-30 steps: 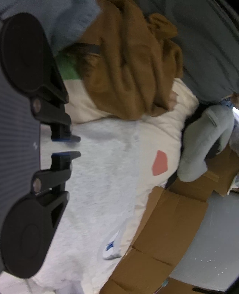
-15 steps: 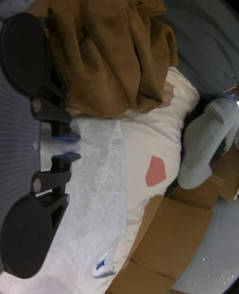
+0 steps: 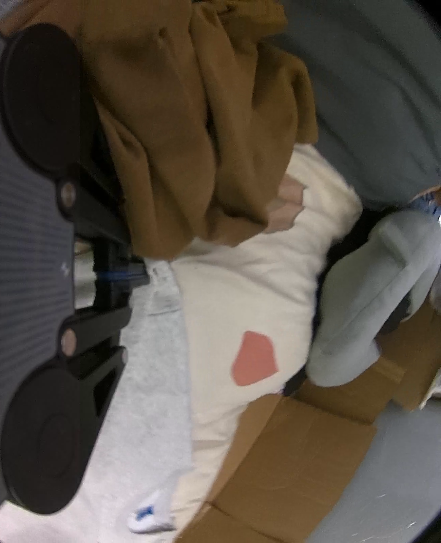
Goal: Fold clothes
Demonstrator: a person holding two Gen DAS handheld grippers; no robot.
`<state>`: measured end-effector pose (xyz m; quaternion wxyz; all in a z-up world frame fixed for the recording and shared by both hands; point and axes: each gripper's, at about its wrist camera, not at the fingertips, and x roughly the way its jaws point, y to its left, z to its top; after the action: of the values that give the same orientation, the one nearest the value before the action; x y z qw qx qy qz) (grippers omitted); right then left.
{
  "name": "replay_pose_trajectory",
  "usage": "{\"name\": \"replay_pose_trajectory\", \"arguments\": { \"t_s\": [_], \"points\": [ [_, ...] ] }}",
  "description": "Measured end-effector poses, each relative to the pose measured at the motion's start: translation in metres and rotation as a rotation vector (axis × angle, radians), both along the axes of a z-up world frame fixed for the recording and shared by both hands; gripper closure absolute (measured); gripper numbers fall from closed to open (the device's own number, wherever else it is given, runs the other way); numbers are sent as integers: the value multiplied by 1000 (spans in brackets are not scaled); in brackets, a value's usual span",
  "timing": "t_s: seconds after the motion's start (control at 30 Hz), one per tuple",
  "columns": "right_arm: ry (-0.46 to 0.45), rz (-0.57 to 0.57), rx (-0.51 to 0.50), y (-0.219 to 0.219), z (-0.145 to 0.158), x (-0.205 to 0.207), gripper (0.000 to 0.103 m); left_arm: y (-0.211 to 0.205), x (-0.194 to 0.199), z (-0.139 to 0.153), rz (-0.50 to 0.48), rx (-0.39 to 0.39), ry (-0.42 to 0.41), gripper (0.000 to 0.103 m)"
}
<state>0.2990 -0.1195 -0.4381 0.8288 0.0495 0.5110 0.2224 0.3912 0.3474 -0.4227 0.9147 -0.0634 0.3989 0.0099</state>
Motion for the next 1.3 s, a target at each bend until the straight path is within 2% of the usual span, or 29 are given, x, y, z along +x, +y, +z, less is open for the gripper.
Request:
{"name": "replay_pose_trajectory", "arguments": {
  "t_s": [0.03, 0.07, 0.13, 0.27, 0.43, 0.53, 0.6, 0.67, 0.77, 0.87, 0.97, 1.13, 1.3],
  "points": [
    [4, -7, 2, -2, 1, -1, 86, -2, -7, 3, 0, -1, -12, 96],
    [9, -13, 3, -4, 2, -2, 85, -6, -18, 6, -15, 3, -26, 89],
    [13, -25, -13, -9, 4, -8, 85, -15, -37, 7, -58, 16, -38, 83],
    [22, -51, -29, -19, 6, -17, 85, -26, -67, -3, -109, 18, 16, 83],
    [21, -69, -54, -29, 11, -31, 84, -18, -97, -13, -64, 0, 102, 79],
    [18, -77, -86, -39, 16, -41, 82, -16, -116, -3, -70, 18, 125, 78],
    [13, -58, -106, -47, 23, -51, 76, -18, -130, 18, -104, 30, 116, 73],
    [17, -47, -111, -60, 34, -62, 71, -22, -148, 44, -116, 51, 126, 58],
    [34, -96, -64, -84, 55, -75, 68, -27, -172, 83, -111, 61, 140, 57],
    [2, -100, -57, -95, 86, -86, 63, -32, -197, 123, -120, 85, 142, 56],
    [-13, -128, -30, -111, 123, -93, 63, -32, -222, 158, -92, 63, 138, 53],
    [-35, -141, -15, -137, 191, -93, 60, -37, -256, 208, -58, 69, 141, 50],
    [-39, -196, 65, -167, 264, -89, 57, -38, -284, 245, -7, 25, 149, 48]
  ]
}}
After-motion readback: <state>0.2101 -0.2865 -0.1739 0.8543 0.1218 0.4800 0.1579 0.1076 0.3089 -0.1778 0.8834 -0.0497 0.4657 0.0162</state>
